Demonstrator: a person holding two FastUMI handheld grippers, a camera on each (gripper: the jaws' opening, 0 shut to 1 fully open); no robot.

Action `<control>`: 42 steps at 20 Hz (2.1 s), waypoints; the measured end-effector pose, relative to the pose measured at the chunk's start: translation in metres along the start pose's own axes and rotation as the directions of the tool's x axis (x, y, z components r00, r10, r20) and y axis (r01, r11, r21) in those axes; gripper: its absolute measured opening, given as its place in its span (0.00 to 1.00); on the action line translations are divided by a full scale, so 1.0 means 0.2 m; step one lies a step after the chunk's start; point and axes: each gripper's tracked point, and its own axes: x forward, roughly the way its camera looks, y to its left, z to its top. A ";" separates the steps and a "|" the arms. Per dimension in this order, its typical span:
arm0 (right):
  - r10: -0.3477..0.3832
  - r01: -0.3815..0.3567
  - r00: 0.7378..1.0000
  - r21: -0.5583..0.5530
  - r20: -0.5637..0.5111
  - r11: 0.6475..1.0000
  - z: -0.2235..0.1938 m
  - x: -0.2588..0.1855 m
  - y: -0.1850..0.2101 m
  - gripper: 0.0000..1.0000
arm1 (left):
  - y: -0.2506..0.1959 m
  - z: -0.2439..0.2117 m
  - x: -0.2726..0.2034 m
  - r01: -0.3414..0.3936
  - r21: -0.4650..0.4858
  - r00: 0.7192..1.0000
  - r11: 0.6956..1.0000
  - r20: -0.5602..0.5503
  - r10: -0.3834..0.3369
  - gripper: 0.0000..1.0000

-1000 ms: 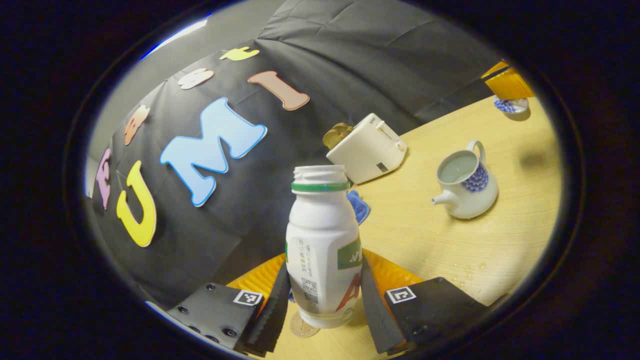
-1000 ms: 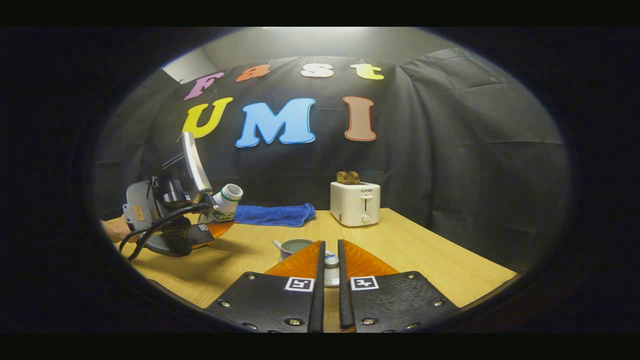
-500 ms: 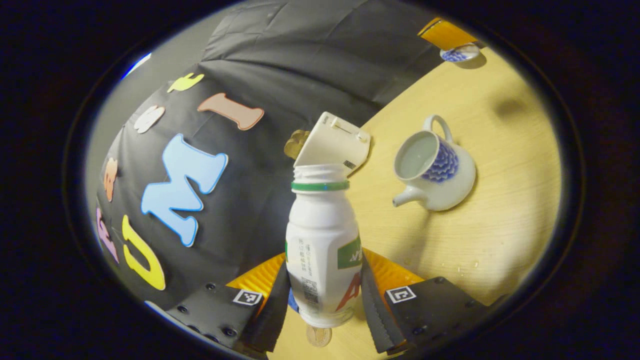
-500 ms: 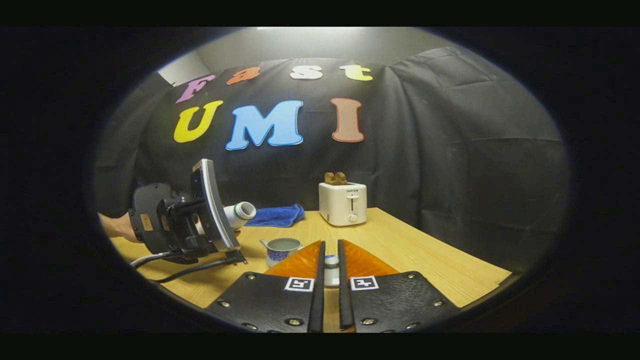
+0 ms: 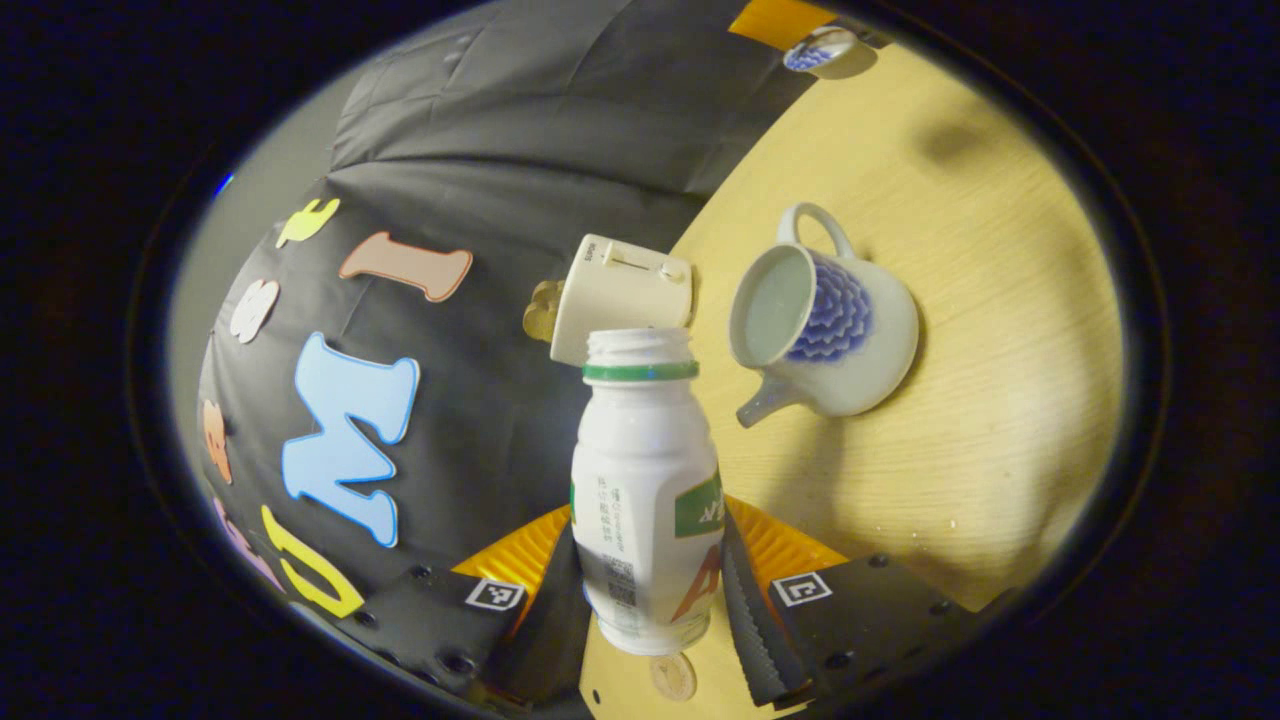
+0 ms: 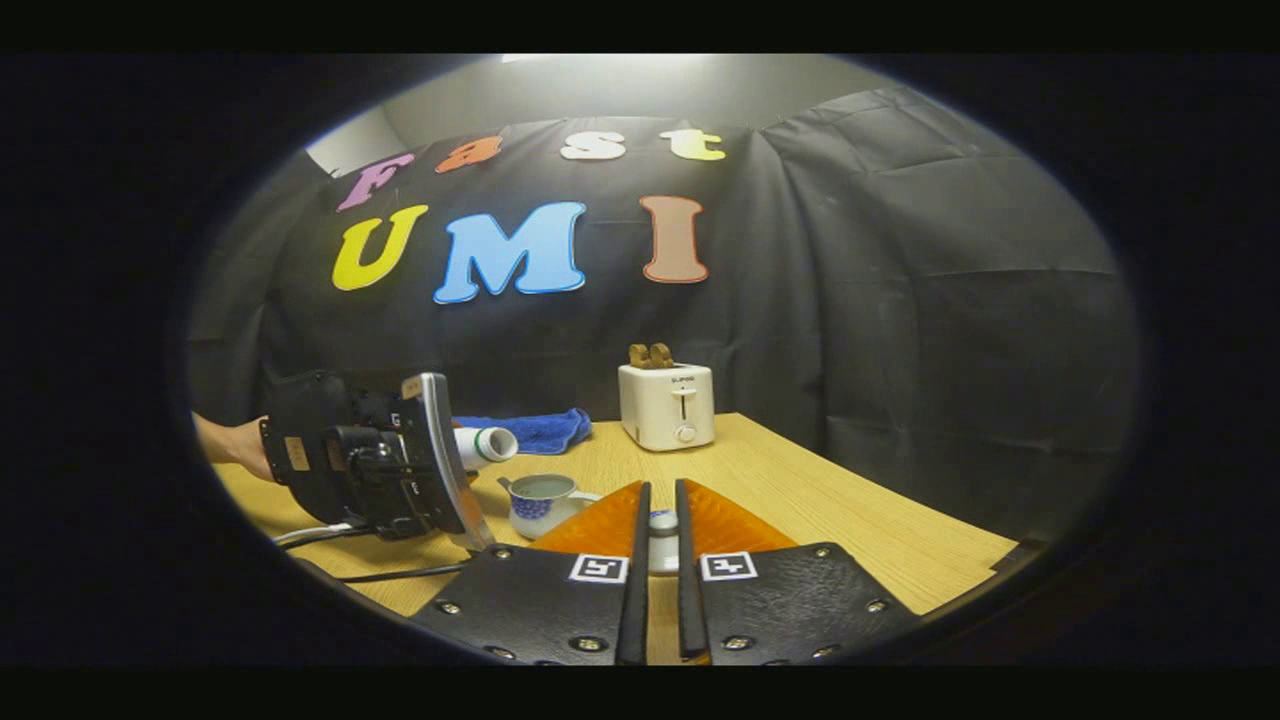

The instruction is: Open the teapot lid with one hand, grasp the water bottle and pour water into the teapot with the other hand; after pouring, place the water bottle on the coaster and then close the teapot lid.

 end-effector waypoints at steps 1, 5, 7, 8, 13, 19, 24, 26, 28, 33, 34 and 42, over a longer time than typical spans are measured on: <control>0.001 -0.001 1.000 0.000 0.002 1.000 0.01 0.00 0.00 0.12 | 0.01 0.00 0.01 -0.006 0.033 1.000 0.999 0.000 0.006 0.75; 0.000 0.000 1.000 0.003 0.005 1.000 0.01 -0.01 -0.01 0.12 | 0.01 0.01 0.02 0.004 0.086 1.000 0.996 -0.003 -0.003 0.81; -0.003 0.003 1.000 0.003 0.004 1.000 0.01 0.00 -0.01 0.12 | 0.03 0.02 0.01 0.004 0.119 1.000 0.993 0.000 -0.003 0.81; -0.003 0.003 1.000 0.005 0.005 1.000 0.01 -0.01 -0.01 0.12 | 0.03 0.03 0.02 0.006 0.134 1.000 0.991 -0.001 -0.006 0.81; -0.005 0.005 1.000 0.009 0.007 1.000 0.01 -0.01 -0.01 0.12 | 0.06 0.05 0.00 -0.001 0.195 1.000 0.981 0.000 0.001 0.81; -0.006 0.006 1.000 0.015 0.013 1.000 0.02 -0.03 -0.02 0.12 | 0.08 0.05 0.00 0.002 0.265 1.000 0.964 -0.002 -0.002 0.75; -0.010 0.010 1.000 0.020 0.018 1.000 0.03 -0.02 -0.02 0.12 | 0.10 0.06 0.00 0.002 0.327 1.000 0.945 -0.005 -0.001 0.75; -0.010 0.010 1.000 0.021 0.014 1.000 0.02 -0.03 -0.03 0.12 | 0.11 0.07 0.01 0.003 0.340 1.000 0.941 -0.003 -0.002 0.75; -0.011 0.011 1.000 0.023 0.012 1.000 0.01 -0.02 -0.03 0.12 | 0.11 0.07 0.02 0.004 0.355 1.000 0.935 -0.005 -0.002 0.78; -0.010 0.010 1.000 0.029 0.010 1.000 0.01 -0.03 -0.04 0.12 | 0.12 0.06 0.02 0.005 0.400 1.000 0.916 -0.010 -0.001 0.75; -0.010 0.010 1.000 0.031 0.010 0.999 0.01 -0.02 -0.04 0.12 | 0.12 0.06 0.02 0.004 0.411 1.000 0.912 -0.012 0.001 0.75; -0.004 0.004 1.000 0.041 0.009 0.999 0.01 -0.02 -0.05 0.12 | 0.15 0.08 0.01 -0.009 0.436 1.000 0.900 -0.008 0.013 0.75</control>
